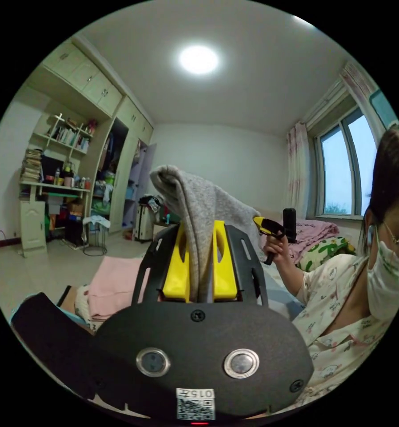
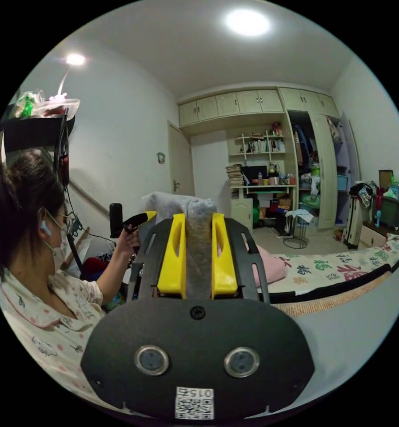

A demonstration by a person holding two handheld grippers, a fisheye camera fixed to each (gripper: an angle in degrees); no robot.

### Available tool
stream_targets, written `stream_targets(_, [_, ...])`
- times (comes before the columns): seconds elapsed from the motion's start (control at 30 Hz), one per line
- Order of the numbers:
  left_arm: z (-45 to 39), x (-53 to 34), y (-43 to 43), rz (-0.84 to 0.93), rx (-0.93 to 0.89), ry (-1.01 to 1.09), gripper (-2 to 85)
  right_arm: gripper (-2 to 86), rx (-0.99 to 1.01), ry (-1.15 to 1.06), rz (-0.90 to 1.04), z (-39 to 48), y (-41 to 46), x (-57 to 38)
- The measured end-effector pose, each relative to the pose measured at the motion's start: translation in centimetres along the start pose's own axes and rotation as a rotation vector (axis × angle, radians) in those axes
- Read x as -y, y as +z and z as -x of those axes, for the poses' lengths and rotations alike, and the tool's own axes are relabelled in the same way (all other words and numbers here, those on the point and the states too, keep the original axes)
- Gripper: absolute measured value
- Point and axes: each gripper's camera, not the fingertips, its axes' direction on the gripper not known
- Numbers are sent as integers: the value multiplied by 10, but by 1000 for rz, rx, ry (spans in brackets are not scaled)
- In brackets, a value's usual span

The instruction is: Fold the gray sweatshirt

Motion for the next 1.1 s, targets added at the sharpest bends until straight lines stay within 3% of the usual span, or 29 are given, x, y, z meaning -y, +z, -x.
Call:
stream_targets(0.3, [-37, -127, -33, -38, -6, -67, 82, 89, 41, -40, 18, 21, 38, -77])
stream_targets(0.5, [-91, -247, -81, -144, 11, -38, 83, 90, 185, -213, 91, 49, 62, -120])
stream_targets(0.67, [-128, -297, -104, -155, 14, -42, 83, 89, 263, -340, 102, 61, 86, -145])
stream_targets(0.83, [-157, -270, -108, -126, 87, 38, 82, 86, 236, -355, 62, 37, 122, -128])
stream_targets(1.1, [-173, -91, -46, -67, 204, 254, 81, 84, 275, 6, -33, -99, 213, -43])
